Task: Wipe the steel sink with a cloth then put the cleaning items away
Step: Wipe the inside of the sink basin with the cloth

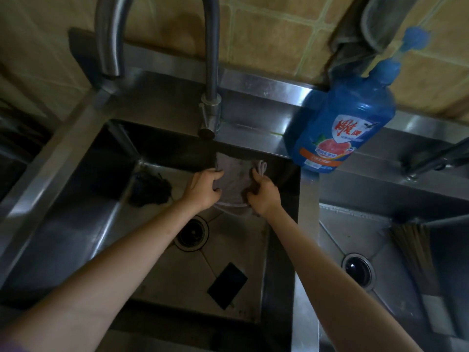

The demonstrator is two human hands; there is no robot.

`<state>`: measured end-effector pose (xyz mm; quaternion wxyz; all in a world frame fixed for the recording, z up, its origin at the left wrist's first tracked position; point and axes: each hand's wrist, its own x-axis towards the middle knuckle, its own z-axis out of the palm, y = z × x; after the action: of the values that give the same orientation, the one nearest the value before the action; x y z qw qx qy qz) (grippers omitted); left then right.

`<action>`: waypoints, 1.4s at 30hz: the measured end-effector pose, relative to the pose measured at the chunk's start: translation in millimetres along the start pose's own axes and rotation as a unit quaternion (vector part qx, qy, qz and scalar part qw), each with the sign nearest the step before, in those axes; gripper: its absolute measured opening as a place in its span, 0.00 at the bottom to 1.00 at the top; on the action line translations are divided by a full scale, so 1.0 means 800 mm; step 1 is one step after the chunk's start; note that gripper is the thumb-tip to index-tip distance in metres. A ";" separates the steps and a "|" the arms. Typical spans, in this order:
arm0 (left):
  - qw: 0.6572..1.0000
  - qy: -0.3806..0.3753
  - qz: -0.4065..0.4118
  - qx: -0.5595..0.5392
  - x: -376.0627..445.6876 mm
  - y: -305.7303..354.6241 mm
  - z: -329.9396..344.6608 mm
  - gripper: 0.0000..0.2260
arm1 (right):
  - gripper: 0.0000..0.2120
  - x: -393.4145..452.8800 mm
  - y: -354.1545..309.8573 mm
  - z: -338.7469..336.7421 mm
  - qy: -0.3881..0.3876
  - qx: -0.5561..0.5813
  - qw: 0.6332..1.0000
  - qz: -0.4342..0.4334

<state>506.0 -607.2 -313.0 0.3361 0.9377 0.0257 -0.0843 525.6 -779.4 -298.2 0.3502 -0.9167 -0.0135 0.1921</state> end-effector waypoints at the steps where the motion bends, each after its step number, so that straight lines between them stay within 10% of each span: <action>1: 1.000 0.000 0.002 0.012 -0.002 -0.001 0.000 0.24 | 0.28 0.000 0.002 0.002 -0.006 0.001 1.000 0.001; 15: 0.990 -0.067 -0.007 0.124 0.002 -0.048 0.031 0.24 | 0.18 0.016 0.025 0.054 -0.048 -0.045 0.997 0.034; 33: 0.978 -0.168 0.022 0.126 0.041 -0.107 0.121 0.33 | 0.40 0.058 0.110 0.116 -0.063 -0.153 0.982 0.095; 42: 0.912 -0.224 0.103 0.326 0.047 -0.099 0.121 0.27 | 0.34 0.055 0.112 0.133 -0.136 -0.294 0.944 0.071</action>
<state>521.4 -607.6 -442.6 0.0152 0.9490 -0.1762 -0.2609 518.1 -771.9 -443.7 0.0459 -0.9425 -0.0520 0.3270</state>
